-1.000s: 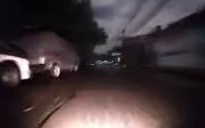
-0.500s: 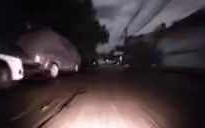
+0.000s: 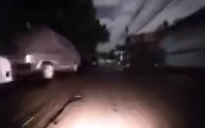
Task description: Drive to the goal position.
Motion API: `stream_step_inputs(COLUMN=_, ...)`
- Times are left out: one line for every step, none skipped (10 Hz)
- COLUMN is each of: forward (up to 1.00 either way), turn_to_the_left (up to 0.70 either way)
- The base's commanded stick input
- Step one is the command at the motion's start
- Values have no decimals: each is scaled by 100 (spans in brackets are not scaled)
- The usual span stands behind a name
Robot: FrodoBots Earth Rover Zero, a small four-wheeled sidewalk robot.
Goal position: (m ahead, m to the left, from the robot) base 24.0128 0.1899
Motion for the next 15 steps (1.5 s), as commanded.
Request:
stream_step_inputs(forward=70, turn_to_the_left=0)
stream_step_inputs(forward=70, turn_to_the_left=0)
stream_step_inputs(forward=70, turn_to_the_left=0)
stream_step_inputs(forward=70, turn_to_the_left=0)
stream_step_inputs(forward=70, turn_to_the_left=0)
stream_step_inputs(forward=70, turn_to_the_left=0)
stream_step_inputs(forward=70, turn_to_the_left=0)
stream_step_inputs(forward=70, turn_to_the_left=0)
stream_step_inputs(forward=70, turn_to_the_left=0)
stream_step_inputs(forward=70, turn_to_the_left=0)
stream_step_inputs(forward=70, turn_to_the_left=0)
stream_step_inputs(forward=70, turn_to_the_left=0)
stream_step_inputs(forward=70, turn_to_the_left=0)
stream_step_inputs(forward=70, turn_to_the_left=0)
stream_step_inputs(forward=73, turn_to_the_left=0)
